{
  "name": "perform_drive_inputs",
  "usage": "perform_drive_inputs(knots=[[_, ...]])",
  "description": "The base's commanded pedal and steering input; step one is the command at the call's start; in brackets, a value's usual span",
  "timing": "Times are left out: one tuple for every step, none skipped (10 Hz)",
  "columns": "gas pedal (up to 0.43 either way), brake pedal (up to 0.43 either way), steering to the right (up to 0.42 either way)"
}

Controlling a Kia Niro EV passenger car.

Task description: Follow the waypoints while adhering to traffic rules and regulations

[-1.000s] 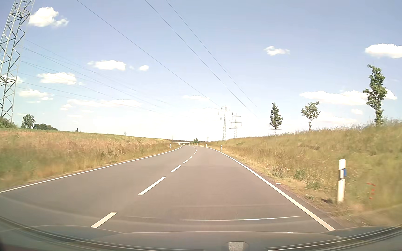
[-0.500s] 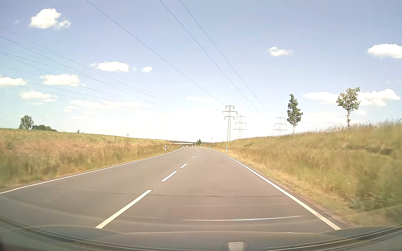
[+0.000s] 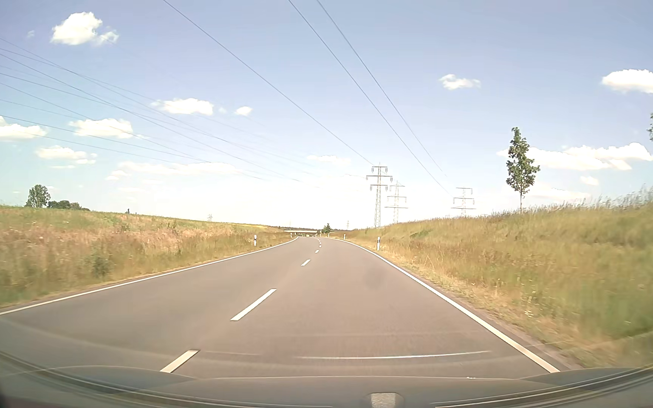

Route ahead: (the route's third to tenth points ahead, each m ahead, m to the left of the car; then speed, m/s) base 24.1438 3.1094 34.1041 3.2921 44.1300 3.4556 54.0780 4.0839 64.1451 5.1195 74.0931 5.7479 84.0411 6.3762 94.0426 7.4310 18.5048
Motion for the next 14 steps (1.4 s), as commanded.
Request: perform_drive_inputs(knots=[[0.157, 0.037, -0.004], [0.157, 0.03, -0.004], [0.157, 0.037, -0.004], [0.157, 0.03, -0.004], [0.157, 0.03, -0.003], [0.157, 0.03, -0.003], [0.157, 0.037, -0.004], [0.157, 0.03, -0.004], [0.157, 0.03, -0.004], [0.157, 0.03, -0.004], [0.157, 0.03, -0.004], [0.157, 0.03, -0.004], [0.157, 0.037, -0.004], [0.157, 0.03, -0.004]])
